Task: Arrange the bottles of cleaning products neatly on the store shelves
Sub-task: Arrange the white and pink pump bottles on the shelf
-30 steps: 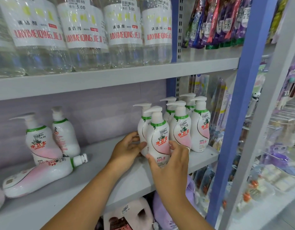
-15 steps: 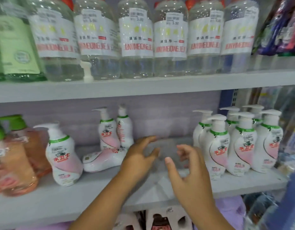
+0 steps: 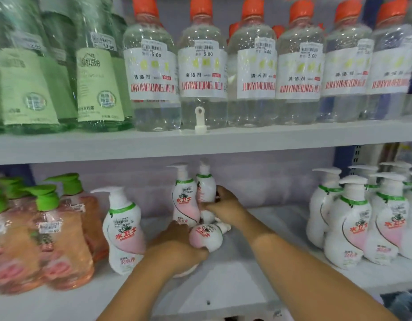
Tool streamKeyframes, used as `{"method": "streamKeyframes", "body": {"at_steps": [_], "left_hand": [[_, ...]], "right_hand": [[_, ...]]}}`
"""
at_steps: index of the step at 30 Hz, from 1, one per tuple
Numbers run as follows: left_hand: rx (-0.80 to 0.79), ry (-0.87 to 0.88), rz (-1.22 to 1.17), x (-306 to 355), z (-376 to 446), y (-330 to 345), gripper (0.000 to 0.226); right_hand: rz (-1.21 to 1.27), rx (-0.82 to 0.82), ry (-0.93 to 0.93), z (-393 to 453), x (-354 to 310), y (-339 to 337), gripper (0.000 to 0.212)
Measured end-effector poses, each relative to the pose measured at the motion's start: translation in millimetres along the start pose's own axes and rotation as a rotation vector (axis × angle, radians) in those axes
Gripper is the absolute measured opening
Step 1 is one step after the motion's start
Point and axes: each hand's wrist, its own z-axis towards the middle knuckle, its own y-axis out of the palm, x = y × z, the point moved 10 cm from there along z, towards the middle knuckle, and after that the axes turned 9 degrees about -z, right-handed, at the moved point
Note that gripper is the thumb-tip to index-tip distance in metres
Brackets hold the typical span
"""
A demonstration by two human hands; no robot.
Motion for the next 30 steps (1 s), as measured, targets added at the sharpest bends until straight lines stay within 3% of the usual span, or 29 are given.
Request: {"method": "streamKeyframes", "body": {"at_steps": [3,5,9,13,18,23,26,30], "left_hand": [[0.04,0.028,-0.126,-9.2,-15.5,-1.5,0.051],[0.17,0.063,-0.216,-15.8,-26.7,-7.6,0.05],[0.395,0.144,-0.675,-19.0,-42.0,-12.5,0.066],[0.425,0.215,-0.915,20.8,-35.2,1.7,0.063],[0.282,0.239,-1.094,67.4,-12.7,37.5,0.057],[0.198,0.303,-1.025,97.3,-9.7,57.5,0.059],[0.188,0.283,-0.977,84.5,-13.9,65.3,0.049],[0.201,0.281,-0.919,83.4,-12.8,64.7,0.042]], "right_hand": [[-0.062,0.151,-0.06,-25.3,-9.7,-29.3,0.027],[-0.114,0.305,-0.075,-52.9,-11.3,-61.1,0.027],[-0.2,0.51,-0.013,-127.2,6.1,-106.3,0.034],[-0.403,0.685,-0.031,-181.7,25.4,-123.3,0.055],[-0.481,0.87,0.005,-212.4,41.9,-142.1,0.084],[-0.501,0.877,-0.059,-218.9,41.4,-144.9,0.1],[-0.343,0.743,-0.118,-224.5,58.6,-133.6,0.094],[-0.363,0.746,-0.157,-225.8,69.5,-139.3,0.076]]}}
